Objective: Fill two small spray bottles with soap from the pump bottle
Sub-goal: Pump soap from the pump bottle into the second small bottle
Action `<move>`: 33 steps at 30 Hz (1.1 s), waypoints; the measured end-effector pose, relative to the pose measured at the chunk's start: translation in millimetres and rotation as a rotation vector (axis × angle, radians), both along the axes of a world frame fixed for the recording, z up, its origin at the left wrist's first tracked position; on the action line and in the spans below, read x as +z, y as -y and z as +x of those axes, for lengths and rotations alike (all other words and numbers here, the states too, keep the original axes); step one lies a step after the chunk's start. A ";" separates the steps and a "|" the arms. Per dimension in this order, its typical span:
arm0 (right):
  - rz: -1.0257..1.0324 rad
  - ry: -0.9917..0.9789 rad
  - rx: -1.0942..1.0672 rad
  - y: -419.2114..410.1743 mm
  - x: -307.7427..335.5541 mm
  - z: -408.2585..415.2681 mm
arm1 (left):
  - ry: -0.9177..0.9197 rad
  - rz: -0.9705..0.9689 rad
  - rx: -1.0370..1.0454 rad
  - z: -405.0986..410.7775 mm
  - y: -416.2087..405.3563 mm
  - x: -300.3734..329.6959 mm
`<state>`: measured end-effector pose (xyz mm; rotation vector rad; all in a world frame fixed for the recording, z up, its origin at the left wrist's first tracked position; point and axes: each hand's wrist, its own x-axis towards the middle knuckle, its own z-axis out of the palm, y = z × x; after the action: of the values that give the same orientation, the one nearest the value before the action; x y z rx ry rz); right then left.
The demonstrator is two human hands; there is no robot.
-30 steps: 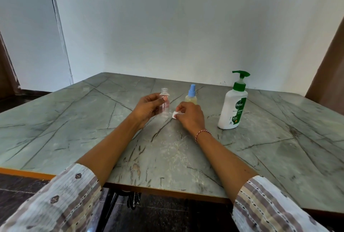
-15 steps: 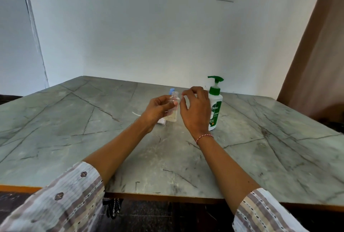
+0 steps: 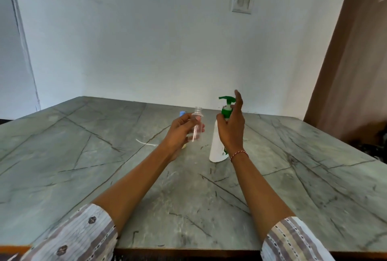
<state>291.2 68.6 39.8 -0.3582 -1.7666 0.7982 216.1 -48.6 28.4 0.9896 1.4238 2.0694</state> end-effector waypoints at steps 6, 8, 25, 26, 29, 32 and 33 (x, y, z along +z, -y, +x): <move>0.071 -0.005 0.122 24.0 -0.7 -11.5 | -0.057 -0.011 0.038 2.7 4.6 11.6; 0.077 -0.038 0.153 29.7 -1.7 -12.6 | -0.110 -0.030 0.070 3.3 8.3 14.6; -0.470 -0.012 0.186 24.6 33.5 -29.2 | -0.217 -0.054 0.025 5.2 9.9 23.7; -0.472 -0.018 0.178 25.0 33.5 -29.9 | -0.213 -0.055 0.015 5.5 10.6 24.0; -0.426 -0.005 0.126 27.5 32.8 -30.7 | -0.233 -0.058 0.012 7.1 11.8 24.9; -0.332 0.004 0.073 30.8 30.4 -31.7 | -0.245 -0.043 0.052 8.6 11.1 25.5; -0.311 0.005 0.063 32.1 30.3 -32.2 | -0.241 -0.030 0.063 8.4 10.8 25.4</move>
<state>259.0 36.5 70.1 -0.5120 -1.6656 1.1215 224.5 -59.3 53.8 1.2307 1.6189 2.0202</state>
